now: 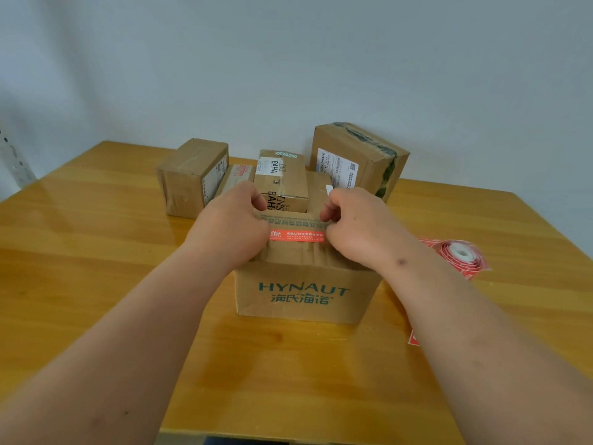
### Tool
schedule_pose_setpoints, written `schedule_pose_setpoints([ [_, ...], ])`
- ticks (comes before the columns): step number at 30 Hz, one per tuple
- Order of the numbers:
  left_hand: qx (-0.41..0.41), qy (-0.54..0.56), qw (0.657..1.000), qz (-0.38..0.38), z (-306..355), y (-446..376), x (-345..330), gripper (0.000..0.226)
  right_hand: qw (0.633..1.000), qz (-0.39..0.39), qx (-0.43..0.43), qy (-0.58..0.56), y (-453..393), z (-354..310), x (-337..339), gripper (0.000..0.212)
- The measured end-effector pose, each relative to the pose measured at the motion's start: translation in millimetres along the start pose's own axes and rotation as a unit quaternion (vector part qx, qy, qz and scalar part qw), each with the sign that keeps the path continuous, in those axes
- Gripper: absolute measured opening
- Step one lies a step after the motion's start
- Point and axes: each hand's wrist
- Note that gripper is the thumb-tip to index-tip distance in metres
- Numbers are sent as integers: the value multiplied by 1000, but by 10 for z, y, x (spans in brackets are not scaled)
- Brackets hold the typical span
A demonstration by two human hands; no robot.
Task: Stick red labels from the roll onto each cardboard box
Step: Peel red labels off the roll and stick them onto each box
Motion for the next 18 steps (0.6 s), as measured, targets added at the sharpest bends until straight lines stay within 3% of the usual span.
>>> schedule_pose_setpoints([
  [5,-12,-42,999,13,19,74,55,13,999,39,-8,6,75,94,103,15],
  [7,-35,-82,996,20,44,108,71,18,998,-20,-23,58,109,159,183,44],
  [9,-57,-119,991,19,74,121,95,26,988,-128,-44,72,146,171,294,70],
  [12,-77,-188,979,-10,137,133,137,33,972,-220,-31,83,185,139,342,91],
  [15,-86,-278,956,-31,163,144,193,41,975,-212,-27,54,209,10,266,97],
  [18,-58,-296,953,-30,159,147,295,50,984,-179,0,17,207,-144,97,94],
])
Point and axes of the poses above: each hand's wrist, its own y-axis away from the middle knuckle, its own x-axis out of the back of the hand, z = x × y, and after that the axes turned 5 degrees about z, right-handed
